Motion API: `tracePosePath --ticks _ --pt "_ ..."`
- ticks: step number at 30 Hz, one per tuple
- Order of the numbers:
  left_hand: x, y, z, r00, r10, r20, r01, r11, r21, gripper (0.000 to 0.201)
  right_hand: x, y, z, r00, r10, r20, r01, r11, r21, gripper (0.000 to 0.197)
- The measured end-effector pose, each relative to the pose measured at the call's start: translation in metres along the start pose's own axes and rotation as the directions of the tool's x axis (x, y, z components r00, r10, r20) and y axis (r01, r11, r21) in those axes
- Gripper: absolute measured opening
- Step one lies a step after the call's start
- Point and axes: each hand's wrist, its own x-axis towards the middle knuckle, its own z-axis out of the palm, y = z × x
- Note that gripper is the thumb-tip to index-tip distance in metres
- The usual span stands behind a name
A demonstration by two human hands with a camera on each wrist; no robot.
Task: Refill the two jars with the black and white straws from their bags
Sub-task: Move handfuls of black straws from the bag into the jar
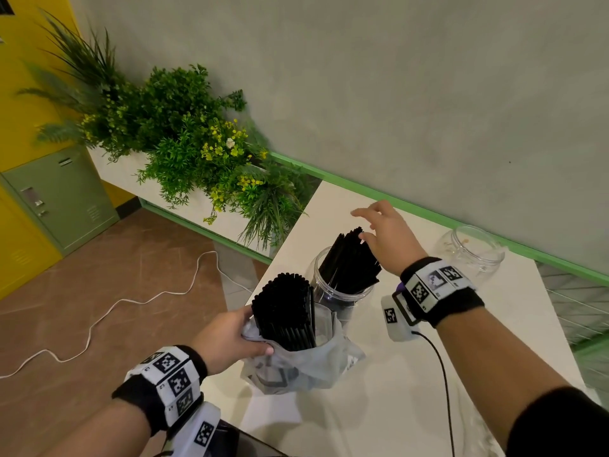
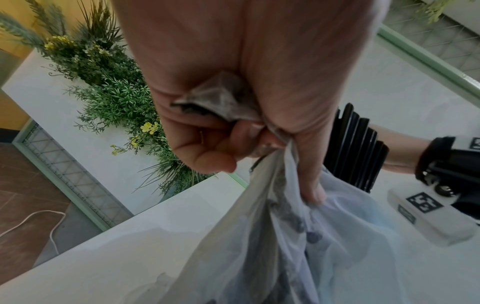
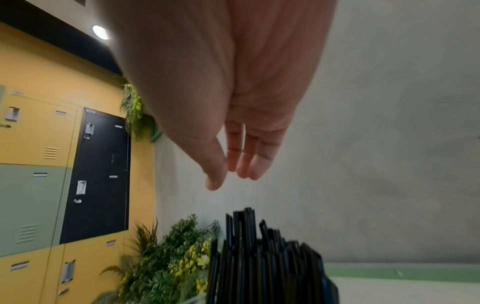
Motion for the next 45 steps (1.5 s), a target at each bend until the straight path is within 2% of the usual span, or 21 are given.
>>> tracePosePath --ticks 1,3,5,6,8,11,13,17,20,24,27,30,32,34,35,37,39,40,42,45 --pt "0.000 0.001 0.000 1.000 0.002 -0.002 -0.002 1.000 -0.001 0.062 -0.004 0.001 -0.002 1.000 0.019 -0.003 -0.019 1.000 -0.006 0.033" --pt "0.000 0.002 0.000 1.000 0.005 -0.001 -0.005 1.000 0.000 0.063 -0.020 0.004 -0.002 0.993 0.075 0.094 -0.071 0.997 -0.043 0.025" --pt "0.000 0.002 0.000 1.000 0.007 0.000 -0.007 1.000 0.003 0.063 -0.041 0.008 0.006 0.968 0.135 0.210 -0.122 0.990 -0.076 0.030" --pt "0.001 0.001 0.000 1.000 0.007 0.001 -0.007 1.000 0.005 0.063 -0.049 0.011 0.012 0.962 0.153 0.225 -0.141 0.988 -0.066 0.033" --pt "0.001 0.000 0.000 1.000 0.008 0.003 -0.008 1.000 0.002 0.063 -0.061 0.017 0.024 0.971 0.156 0.180 -0.155 0.988 -0.019 0.033" --pt "0.002 0.000 0.000 1.000 0.010 0.003 -0.010 1.000 -0.002 0.062 -0.065 0.022 0.034 0.983 0.168 0.072 -0.171 0.984 0.045 0.019" --pt "0.002 0.001 0.001 1.000 0.016 0.004 -0.016 1.000 0.002 0.062 -0.062 0.022 0.034 0.983 0.170 0.064 -0.174 0.983 0.064 0.013" --pt "0.001 0.001 0.001 1.000 0.013 0.005 -0.013 1.000 -0.002 0.064 -0.037 0.006 0.014 0.978 0.132 0.162 -0.134 0.991 0.000 0.012" --pt "0.000 0.000 0.001 1.000 0.019 0.005 -0.019 1.000 -0.005 0.066 -0.004 -0.017 -0.005 0.956 0.061 0.287 -0.026 0.992 -0.125 0.016" --pt "0.000 0.000 0.001 1.000 0.020 0.005 -0.020 1.000 0.011 0.068 0.034 -0.035 -0.003 0.933 0.039 0.358 0.045 0.974 -0.221 0.020" --pt "-0.001 0.000 0.001 0.999 0.040 0.004 -0.040 0.999 -0.003 0.067 0.037 -0.029 0.014 0.947 0.063 0.314 0.017 0.969 -0.245 0.028" --pt "-0.002 0.000 0.001 0.999 0.046 0.000 -0.046 0.999 0.000 0.067 0.020 -0.020 0.022 0.990 0.027 0.137 0.002 0.977 -0.213 0.045" --pt "-0.002 -0.001 0.001 0.999 0.043 -0.003 -0.043 0.999 0.003 0.067 0.000 -0.022 0.024 1.000 0.011 -0.018 -0.013 0.996 -0.088 0.042" --pt "-0.001 -0.001 0.001 0.999 0.043 -0.004 -0.043 0.999 0.011 0.066 -0.026 -0.029 0.028 0.997 0.026 -0.075 -0.014 0.986 0.166 0.040" --pt "-0.001 -0.001 0.001 0.999 0.047 -0.001 -0.047 0.999 0.014 0.066 -0.041 -0.035 0.032 0.999 0.029 -0.038 -0.016 0.956 0.293 0.045" --pt "-0.001 -0.001 0.001 0.999 0.054 -0.002 -0.054 0.998 0.012 0.065 -0.071 -0.046 0.044 0.991 0.007 0.136 -0.073 0.873 0.483 0.066" --pt "-0.001 -0.002 0.001 0.999 0.054 -0.008 -0.054 0.999 0.000 0.063 -0.093 -0.051 0.064 0.956 -0.018 0.292 -0.160 0.805 0.571 0.090" --pt "-0.001 -0.002 0.002 0.999 0.053 -0.008 -0.053 0.999 0.000 0.062 -0.100 -0.053 0.074 0.948 -0.024 0.317 -0.178 0.786 0.592 0.097" --pt "-0.001 -0.002 0.003 0.999 0.052 -0.001 -0.052 0.999 0.007 0.060 -0.106 -0.053 0.092 0.954 -0.030 0.300 -0.159 0.795 0.586 0.089" --pt "-0.002 0.002 0.004 0.999 0.045 0.002 -0.045 0.999 -0.007 0.060 -0.108 -0.058 0.095 0.973 0.021 0.232 -0.144 0.836 0.529 0.043"
